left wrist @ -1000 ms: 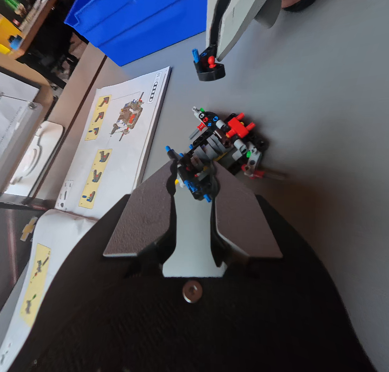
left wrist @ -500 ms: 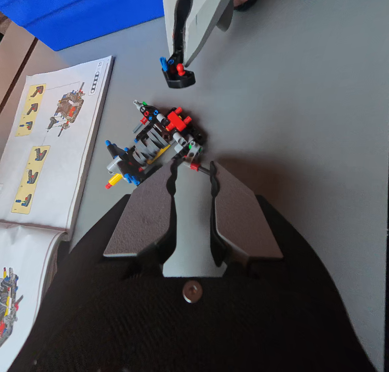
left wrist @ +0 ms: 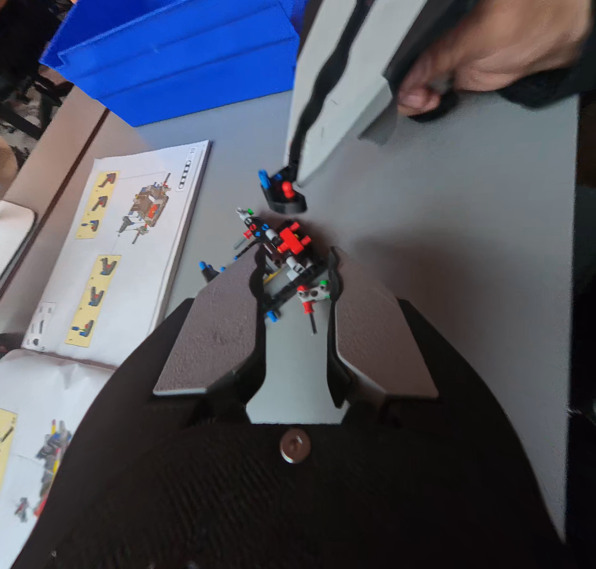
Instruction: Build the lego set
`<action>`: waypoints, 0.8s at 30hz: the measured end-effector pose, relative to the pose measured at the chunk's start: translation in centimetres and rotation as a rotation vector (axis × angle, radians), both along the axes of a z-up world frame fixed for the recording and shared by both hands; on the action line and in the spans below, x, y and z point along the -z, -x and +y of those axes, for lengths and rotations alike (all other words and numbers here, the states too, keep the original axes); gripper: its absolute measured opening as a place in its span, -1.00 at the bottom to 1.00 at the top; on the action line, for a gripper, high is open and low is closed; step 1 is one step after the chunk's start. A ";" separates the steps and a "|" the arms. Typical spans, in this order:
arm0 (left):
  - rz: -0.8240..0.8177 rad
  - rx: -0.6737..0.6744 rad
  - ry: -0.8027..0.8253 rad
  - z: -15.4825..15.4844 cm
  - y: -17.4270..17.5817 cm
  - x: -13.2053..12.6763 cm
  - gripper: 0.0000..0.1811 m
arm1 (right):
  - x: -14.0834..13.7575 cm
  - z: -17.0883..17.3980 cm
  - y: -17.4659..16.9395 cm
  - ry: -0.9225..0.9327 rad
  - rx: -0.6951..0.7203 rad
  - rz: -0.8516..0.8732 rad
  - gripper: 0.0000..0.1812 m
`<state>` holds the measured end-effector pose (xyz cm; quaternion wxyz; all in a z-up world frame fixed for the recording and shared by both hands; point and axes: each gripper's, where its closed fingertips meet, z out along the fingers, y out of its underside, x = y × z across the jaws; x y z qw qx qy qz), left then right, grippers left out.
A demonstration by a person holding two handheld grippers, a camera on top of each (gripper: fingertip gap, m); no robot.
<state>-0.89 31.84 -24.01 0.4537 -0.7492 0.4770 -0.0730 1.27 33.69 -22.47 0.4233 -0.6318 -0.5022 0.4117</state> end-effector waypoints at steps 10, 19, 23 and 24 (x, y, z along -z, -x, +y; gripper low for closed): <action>0.125 0.073 -0.152 0.6 -1.2 1.3 -0.84 | 1.0 -3.4 0.9 0.046 0.125 -0.046 -0.91; 0.109 0.141 -0.141 0.5 -1.1 1.7 -0.86 | 1.6 -4.3 1.3 -0.105 0.053 -0.121 -0.80; 0.004 0.319 -0.055 -1.6 -2.1 1.7 -0.87 | 1.0 -6.1 1.2 -0.105 -0.094 -0.069 -0.60; -0.012 0.333 -0.029 -1.8 -2.1 1.7 -0.87 | 0.8 -6.4 1.1 -0.105 -0.120 -0.056 -0.59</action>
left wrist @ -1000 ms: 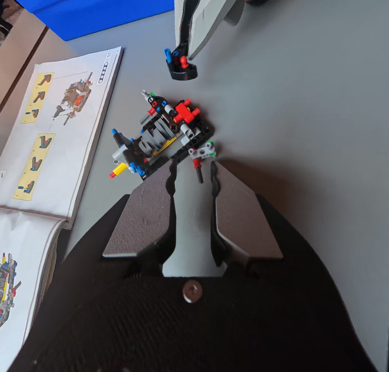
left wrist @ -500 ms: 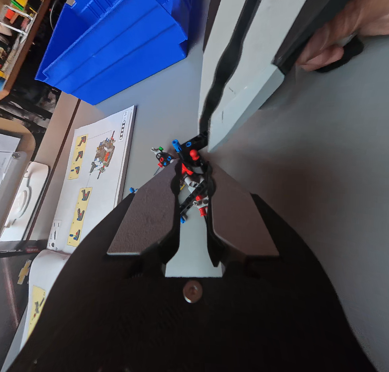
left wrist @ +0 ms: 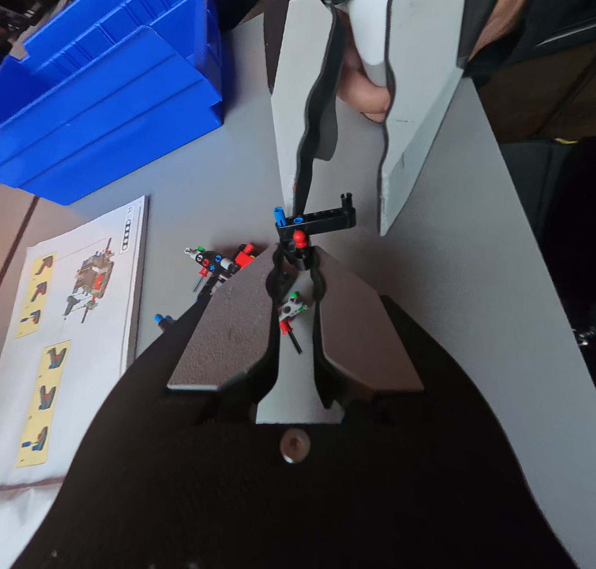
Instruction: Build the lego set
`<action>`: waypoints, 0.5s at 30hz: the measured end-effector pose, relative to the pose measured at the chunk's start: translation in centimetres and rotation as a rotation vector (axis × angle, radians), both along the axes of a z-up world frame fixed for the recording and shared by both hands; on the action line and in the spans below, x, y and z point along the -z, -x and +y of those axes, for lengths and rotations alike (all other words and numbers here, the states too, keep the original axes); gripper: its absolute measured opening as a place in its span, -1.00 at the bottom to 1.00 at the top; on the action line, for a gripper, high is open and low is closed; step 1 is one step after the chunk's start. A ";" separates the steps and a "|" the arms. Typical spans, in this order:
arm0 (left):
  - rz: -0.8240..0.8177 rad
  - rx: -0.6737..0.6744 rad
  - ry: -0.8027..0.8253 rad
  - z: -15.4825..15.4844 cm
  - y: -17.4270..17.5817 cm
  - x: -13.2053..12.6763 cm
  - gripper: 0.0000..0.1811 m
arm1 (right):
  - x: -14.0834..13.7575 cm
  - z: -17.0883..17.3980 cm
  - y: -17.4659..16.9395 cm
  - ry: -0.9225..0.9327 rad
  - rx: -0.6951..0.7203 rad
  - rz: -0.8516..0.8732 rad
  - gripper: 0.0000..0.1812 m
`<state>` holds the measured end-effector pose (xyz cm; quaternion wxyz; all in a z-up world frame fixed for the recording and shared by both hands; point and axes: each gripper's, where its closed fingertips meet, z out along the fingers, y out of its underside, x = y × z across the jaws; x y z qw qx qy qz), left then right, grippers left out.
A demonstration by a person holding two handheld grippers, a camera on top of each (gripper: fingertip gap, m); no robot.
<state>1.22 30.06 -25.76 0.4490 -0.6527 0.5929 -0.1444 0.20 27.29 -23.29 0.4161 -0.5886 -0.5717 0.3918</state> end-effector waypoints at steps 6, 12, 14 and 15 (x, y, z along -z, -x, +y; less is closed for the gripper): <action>0.002 -0.020 0.029 0.3 0.7 0.4 -0.87 | 0.0 0.7 -0.4 0.044 -0.010 0.007 -0.65; 0.011 0.002 0.060 -0.8 0.0 0.6 -0.86 | 0.3 -0.2 -0.1 -0.022 -0.064 -0.017 -0.58; 0.014 0.062 0.096 -1.8 -0.1 0.8 -0.86 | 0.2 -0.9 -0.1 -0.067 -0.111 -0.009 -0.50; 0.003 0.038 0.097 -1.4 0.0 0.7 -0.87 | 0.1 -1.1 -0.1 -0.080 -0.123 -0.004 -0.47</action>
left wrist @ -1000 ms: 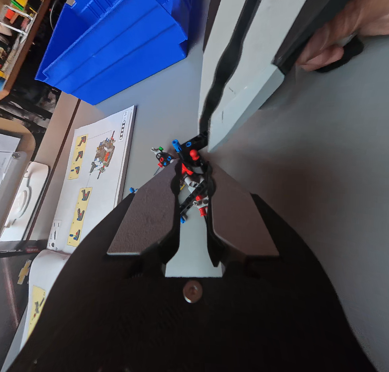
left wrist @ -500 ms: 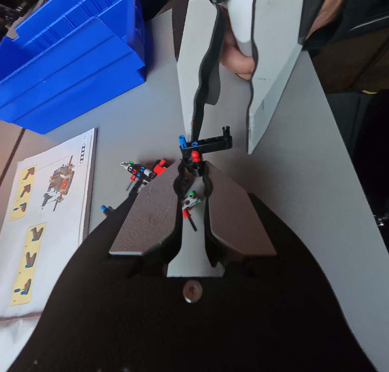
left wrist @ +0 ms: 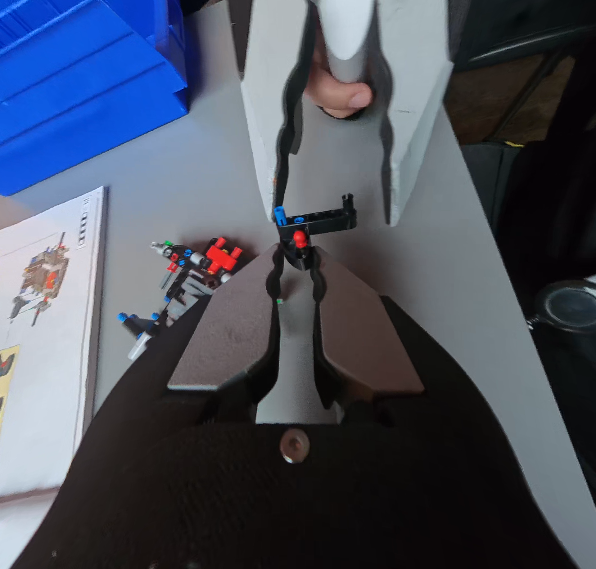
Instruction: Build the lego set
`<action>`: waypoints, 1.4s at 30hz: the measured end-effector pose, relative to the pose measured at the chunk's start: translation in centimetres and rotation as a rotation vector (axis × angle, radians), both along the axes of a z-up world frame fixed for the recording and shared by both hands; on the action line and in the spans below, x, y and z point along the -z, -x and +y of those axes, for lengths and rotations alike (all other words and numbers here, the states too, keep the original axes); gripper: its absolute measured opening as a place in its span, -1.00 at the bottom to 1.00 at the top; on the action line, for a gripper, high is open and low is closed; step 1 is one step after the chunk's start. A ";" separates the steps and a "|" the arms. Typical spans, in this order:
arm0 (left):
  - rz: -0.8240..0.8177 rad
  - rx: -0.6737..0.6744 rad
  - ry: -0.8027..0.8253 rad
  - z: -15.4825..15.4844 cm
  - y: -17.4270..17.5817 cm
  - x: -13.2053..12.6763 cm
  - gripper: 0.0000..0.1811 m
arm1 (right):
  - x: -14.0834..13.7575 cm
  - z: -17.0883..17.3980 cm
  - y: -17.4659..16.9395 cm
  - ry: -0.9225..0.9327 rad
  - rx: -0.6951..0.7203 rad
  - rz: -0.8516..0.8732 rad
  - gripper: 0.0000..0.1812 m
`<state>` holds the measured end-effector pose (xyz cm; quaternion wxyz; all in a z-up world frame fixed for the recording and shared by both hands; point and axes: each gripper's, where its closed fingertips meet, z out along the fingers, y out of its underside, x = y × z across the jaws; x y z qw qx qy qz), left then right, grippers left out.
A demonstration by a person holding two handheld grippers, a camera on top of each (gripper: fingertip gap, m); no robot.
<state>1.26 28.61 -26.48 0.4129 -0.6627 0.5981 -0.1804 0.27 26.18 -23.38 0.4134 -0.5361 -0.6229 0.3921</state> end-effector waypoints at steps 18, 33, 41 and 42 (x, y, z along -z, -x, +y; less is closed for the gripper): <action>0.135 -0.208 -0.082 0.2 0.3 1.2 -0.84 | 3.2 6.2 -7.1 0.051 0.206 -0.255 -0.60; 0.236 -0.204 -0.117 1.7 -1.7 2.1 -0.78 | 5.6 3.9 -6.8 -0.160 0.115 -0.387 -0.75; 0.133 -0.177 -0.164 1.3 -1.1 0.0 -0.75 | 2.5 0.6 -4.0 0.058 -0.066 -0.181 -0.75; 0.116 -0.156 -0.165 1.2 -1.0 -0.4 -0.72 | 2.1 0.3 -3.6 0.086 -0.090 -0.157 -0.75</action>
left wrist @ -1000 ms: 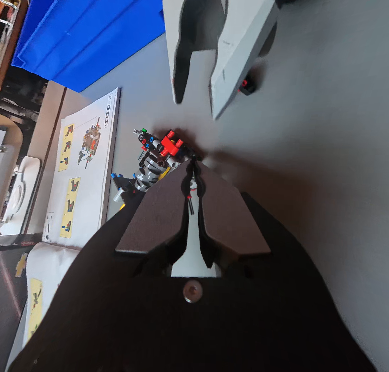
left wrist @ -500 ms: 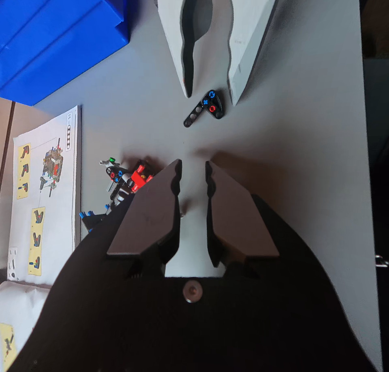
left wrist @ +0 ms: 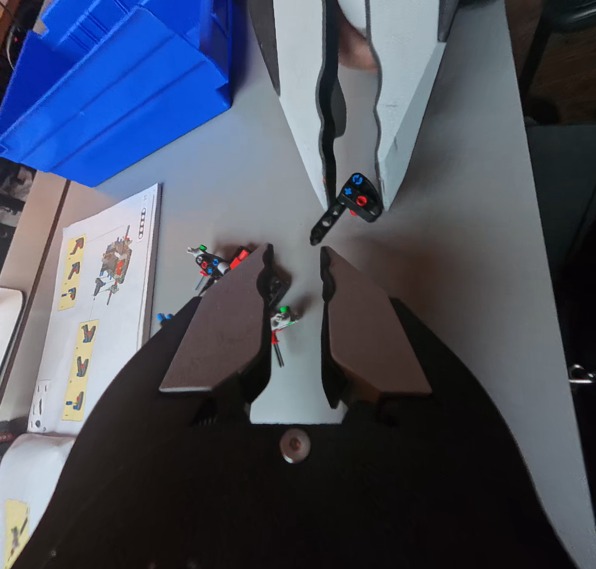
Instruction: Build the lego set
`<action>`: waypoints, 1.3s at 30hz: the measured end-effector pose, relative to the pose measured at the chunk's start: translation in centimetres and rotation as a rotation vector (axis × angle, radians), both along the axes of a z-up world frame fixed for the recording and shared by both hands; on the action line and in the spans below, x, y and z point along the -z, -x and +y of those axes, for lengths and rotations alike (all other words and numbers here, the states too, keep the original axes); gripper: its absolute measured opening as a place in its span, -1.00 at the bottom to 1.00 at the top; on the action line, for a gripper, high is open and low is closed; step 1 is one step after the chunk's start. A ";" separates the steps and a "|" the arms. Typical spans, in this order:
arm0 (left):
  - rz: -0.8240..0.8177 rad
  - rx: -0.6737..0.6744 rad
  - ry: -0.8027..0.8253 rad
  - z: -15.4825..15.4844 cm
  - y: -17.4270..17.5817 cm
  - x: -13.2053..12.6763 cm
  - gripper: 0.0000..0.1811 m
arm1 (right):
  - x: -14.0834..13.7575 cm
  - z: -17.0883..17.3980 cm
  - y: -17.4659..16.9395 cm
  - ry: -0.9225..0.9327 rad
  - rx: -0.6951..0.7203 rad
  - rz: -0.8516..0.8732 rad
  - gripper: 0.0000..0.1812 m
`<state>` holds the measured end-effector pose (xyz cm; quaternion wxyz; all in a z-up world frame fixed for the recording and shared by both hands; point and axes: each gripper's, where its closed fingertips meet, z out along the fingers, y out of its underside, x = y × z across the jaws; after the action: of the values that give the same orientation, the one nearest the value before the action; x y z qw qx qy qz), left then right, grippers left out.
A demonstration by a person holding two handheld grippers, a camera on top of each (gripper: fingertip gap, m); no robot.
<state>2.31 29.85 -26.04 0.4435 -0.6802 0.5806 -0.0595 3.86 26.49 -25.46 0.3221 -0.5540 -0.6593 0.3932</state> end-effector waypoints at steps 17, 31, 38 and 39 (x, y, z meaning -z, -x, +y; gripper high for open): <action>-0.129 0.197 0.282 -1.8 0.3 0.0 -0.69 | -0.1 0.1 1.9 -0.002 -0.141 -0.122 -0.76; -0.139 0.123 0.332 -1.6 2.8 0.4 -0.96 | -1.3 1.7 3.2 -0.116 -0.099 -0.163 -0.66; -0.173 0.076 0.414 -1.8 3.4 -0.5 -0.96 | -1.1 1.3 4.4 -0.210 0.052 -0.094 -0.60; -0.164 0.082 0.411 -1.9 3.3 -0.6 -0.96 | -1.1 1.1 4.6 -0.222 0.060 -0.093 -0.61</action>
<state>-0.97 27.94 -25.45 0.3386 -0.7250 0.5454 -0.2495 -0.71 27.63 -24.33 0.3622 -0.5519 -0.6962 0.2819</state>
